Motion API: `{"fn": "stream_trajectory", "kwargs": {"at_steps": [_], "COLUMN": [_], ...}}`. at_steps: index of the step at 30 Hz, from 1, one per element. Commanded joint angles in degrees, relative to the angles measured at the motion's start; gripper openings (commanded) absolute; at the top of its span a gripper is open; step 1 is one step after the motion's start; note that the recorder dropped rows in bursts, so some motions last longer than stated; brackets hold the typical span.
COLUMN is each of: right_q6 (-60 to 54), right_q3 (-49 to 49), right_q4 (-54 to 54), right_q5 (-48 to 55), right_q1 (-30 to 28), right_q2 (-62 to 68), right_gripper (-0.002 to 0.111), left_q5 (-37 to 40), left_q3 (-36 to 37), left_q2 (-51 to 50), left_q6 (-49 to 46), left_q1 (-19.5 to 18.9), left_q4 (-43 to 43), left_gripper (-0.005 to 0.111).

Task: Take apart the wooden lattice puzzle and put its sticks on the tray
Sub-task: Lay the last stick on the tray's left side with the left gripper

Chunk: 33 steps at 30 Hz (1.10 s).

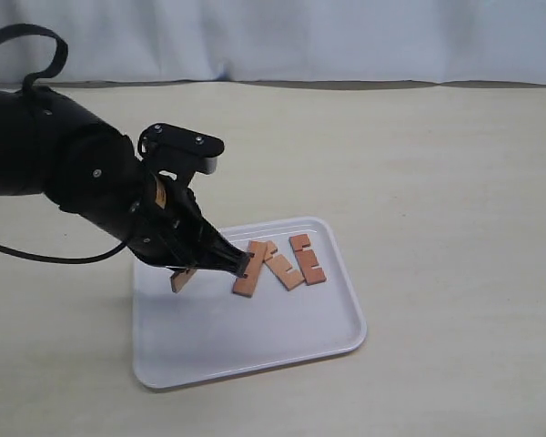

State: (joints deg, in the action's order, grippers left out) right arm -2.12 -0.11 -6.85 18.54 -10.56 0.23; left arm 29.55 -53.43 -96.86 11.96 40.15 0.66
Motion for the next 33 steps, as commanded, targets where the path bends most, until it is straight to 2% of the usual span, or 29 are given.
{"fn": "stream_trajectory", "kwargs": {"at_steps": [1, 9, 12, 15, 22, 24, 28, 33], "right_q6": [-0.1, -0.1, -0.1, -0.1, -0.1, -0.1, -0.1, -0.1], "right_q3": [0.1, 0.1, 0.1, 0.1, 0.1, 0.1, 0.1, 0.1], "right_q4": [0.0, 0.0, 0.0, 0.0, 0.0, 0.0, 0.0, 0.0], "right_q5": [-0.2, -0.2, -0.2, -0.2, -0.2, -0.2, -0.2, -0.2], "right_q1": [0.2, 0.2, 0.2, 0.2, 0.2, 0.2, 0.2, 0.2], "right_q2": [-0.2, -0.2, -0.2, -0.2, -0.2, -0.2, -0.2, -0.2], "right_gripper": [0.005, 0.005, 0.005, 0.005, 0.005, 0.005, 0.005, 0.005], "left_q5": [-1.9, -2.2, 1.9, 7.4, 15.6, 18.0, 23.6, 28.1], "left_q3": [0.3, -1.1, -4.0, -7.2, -9.9, -9.9, -9.9, -9.9], "left_q2": [-1.9, -8.1, -7.6, -6.1, -0.2, 1.4, 2.7, 3.6], "left_q6": [0.1, 0.1, 0.1, 0.1, -0.1, 0.0, 0.2, 0.4], "left_q1": [0.2, 0.2, 0.2, 0.2, 0.2, 0.2, 0.2, -1.3], "left_q4": [1.8, 3.1, 2.1, 1.0, -4.5, -7.5, -11.9, -12.1], "left_gripper": [0.005, 0.044, 0.054, 0.057, 0.055, 0.042, 0.0, 0.0]}}
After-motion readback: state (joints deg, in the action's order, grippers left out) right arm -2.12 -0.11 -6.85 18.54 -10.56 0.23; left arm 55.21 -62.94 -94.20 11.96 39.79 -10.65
